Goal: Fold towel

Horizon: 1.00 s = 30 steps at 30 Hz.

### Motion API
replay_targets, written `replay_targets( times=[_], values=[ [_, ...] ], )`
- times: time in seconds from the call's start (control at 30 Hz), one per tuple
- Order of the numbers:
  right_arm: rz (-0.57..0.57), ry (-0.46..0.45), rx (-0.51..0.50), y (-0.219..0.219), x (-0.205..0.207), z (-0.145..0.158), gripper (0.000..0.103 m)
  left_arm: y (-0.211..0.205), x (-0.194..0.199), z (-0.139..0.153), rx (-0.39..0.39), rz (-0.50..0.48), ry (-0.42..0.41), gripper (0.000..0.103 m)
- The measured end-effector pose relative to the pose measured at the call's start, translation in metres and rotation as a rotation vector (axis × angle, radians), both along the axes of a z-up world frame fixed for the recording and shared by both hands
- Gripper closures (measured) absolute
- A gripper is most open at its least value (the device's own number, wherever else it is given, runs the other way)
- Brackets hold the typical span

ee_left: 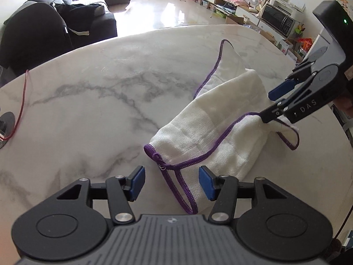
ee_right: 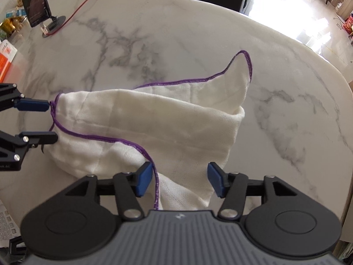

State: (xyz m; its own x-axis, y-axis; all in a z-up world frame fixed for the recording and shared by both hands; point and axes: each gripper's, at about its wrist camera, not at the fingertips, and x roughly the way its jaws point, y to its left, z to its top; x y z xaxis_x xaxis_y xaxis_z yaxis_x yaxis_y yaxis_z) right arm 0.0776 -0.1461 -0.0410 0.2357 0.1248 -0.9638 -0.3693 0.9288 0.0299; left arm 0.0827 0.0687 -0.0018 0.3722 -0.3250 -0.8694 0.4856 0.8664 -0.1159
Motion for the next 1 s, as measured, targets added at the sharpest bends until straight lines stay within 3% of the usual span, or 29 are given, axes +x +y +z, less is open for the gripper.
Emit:
replay_targets(
  times=[0.1,0.17,0.23,0.27,0.57,0.7,0.8,0.9,1.0],
  values=[
    [0.01,0.032,0.015,-0.001,0.004,-0.01,0.037,-0.001,0.007,0.001,-0.025,0.01,0.025,0.048],
    [0.022,0.035,0.025,-0.002,0.006,-0.013,0.026,-0.002,0.009,0.001,-0.024,0.012,0.029,0.048],
    [0.039,0.041,0.026,-0.002,0.006,-0.015,0.005,-0.004,0.011,0.001,-0.021,0.012,0.03,0.048],
    [0.043,0.043,0.018,-0.002,0.006,-0.018,0.0,-0.004,0.012,0.0,-0.023,0.013,0.033,0.048],
    [0.119,0.026,-0.003,-0.006,0.006,-0.025,0.0,-0.005,0.023,-0.009,-0.027,0.047,0.053,0.048],
    [0.187,-0.007,0.001,-0.006,0.005,-0.025,0.0,-0.004,0.024,-0.004,-0.004,0.063,0.019,0.048],
    [0.188,0.004,-0.007,-0.003,0.007,-0.024,0.0,-0.002,0.023,0.001,0.038,0.077,-0.017,0.048],
    [0.168,0.046,-0.032,-0.002,0.014,-0.02,0.0,0.0,0.025,0.001,0.04,0.082,0.0,0.048],
    [0.21,-0.043,-0.003,-0.002,0.02,0.003,0.0,0.002,0.026,-0.001,0.015,0.072,0.019,0.05]
  ],
)
